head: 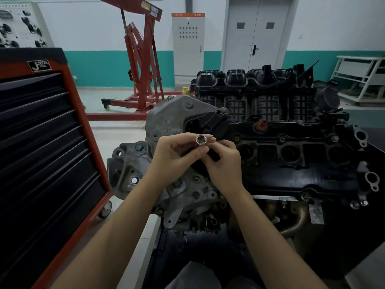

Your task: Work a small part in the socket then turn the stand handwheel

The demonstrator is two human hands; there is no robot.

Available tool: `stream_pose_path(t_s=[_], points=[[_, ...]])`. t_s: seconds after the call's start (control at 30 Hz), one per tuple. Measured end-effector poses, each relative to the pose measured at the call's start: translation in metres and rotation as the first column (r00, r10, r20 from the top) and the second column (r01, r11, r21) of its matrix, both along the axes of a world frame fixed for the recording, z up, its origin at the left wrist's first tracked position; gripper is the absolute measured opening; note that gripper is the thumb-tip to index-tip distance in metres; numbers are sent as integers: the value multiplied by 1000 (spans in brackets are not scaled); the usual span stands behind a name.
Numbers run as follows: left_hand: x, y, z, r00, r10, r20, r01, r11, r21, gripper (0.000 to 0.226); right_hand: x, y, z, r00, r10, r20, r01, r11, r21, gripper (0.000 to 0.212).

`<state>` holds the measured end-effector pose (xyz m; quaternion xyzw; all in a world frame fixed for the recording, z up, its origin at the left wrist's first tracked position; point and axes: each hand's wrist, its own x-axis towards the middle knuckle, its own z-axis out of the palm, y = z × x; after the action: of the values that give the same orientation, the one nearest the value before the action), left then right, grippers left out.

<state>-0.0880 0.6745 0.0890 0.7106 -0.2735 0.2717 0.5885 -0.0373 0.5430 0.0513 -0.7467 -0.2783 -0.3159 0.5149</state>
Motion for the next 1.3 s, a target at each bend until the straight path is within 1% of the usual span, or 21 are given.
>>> stream_pose_path(t_s=[0.13, 0.27, 0.37, 0.47, 0.53, 0.57, 0.67, 0.77, 0.87, 0.97, 1.07, 1.17, 1.3], points=[[-1, -2, 1, 996, 75, 58, -77, 997, 28, 19, 0, 0, 0, 1000, -8, -26, 8, 1000, 10, 17], [0, -1, 0, 1000, 29, 7, -29, 1000, -1, 28, 0, 1, 0, 998, 6, 63, -4, 1000, -30, 20], [0, 0, -1, 1000, 0, 5, 0, 1000, 6, 30, 1, 0, -2, 1000, 8, 8, -8, 1000, -11, 17], [-1, -2, 0, 997, 66, 38, -66, 998, 4, 28, 1, 0, -1, 999, -6, -31, 7, 1000, 20, 17], [0, -3, -2, 993, 111, 43, -111, 994, -12, 23, -1, 1, 1, 1000, -2, -16, 2, 1000, 31, 19], [0, -4, -2, 993, 114, 28, -114, 993, -29, 25, -2, 1, 1, 1000, 5, -5, -5, 1000, 28, 21], [0, -2, -2, 998, 60, 2, -60, 998, -31, 33, -1, 0, 1, 999, 18, 50, -17, 1000, -16, 26], [-1, -1, -1, 999, 29, 14, -29, 1000, -11, 29, 1, -1, 0, 1000, 16, -8, -16, 1000, 1, 18], [-2, -4, -1, 994, 90, 63, -90, 996, 2, 23, 0, 0, 0, 999, 3, -32, -2, 1000, 23, 15], [-1, -4, -2, 994, 103, 36, -102, 994, -28, 25, -3, 0, 2, 1000, 15, -10, -15, 1000, 13, 20], [0, -2, -3, 998, 60, 26, -60, 998, -3, 28, -1, -1, 0, 1000, 28, 4, -27, 999, -29, 22], [-1, -1, -2, 999, 36, 20, -36, 999, -2, 27, 0, -1, 1, 999, 29, -30, -28, 999, 18, 21], [-2, -4, -2, 996, 86, 29, -84, 995, -53, 22, -2, 0, 2, 998, 33, -47, -30, 998, 48, 22]])
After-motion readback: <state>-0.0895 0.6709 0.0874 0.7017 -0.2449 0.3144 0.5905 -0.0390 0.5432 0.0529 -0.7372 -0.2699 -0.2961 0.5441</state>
